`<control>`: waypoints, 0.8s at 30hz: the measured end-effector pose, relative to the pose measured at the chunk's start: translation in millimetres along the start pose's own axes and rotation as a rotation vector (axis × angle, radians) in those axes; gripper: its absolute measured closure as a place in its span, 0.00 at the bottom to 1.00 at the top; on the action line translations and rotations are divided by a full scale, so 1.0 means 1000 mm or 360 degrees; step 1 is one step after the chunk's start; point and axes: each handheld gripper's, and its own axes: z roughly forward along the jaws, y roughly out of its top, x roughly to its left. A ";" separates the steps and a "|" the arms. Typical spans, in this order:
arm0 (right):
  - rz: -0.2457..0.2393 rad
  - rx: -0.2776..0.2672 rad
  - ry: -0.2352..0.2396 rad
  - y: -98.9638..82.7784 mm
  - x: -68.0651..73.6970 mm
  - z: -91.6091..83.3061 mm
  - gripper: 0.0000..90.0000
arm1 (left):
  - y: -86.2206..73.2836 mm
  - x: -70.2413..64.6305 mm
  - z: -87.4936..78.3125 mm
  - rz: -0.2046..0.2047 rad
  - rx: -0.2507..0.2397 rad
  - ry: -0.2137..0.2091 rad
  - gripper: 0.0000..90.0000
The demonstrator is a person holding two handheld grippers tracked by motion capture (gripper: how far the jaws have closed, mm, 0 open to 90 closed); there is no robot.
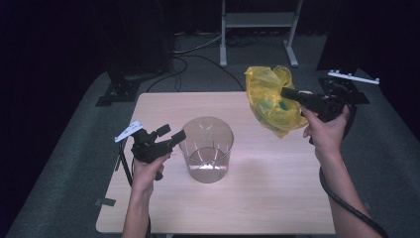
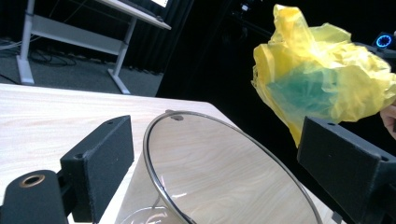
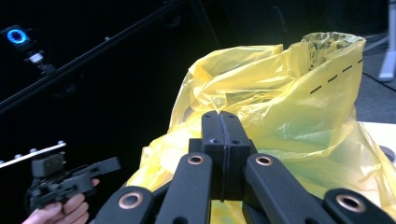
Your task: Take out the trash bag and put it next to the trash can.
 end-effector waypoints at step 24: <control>0.0185 0.0084 -0.0145 -0.048 -0.062 0.007 1.00 | -0.001 -0.005 0.002 0.0024 0.0015 -0.0001 0.10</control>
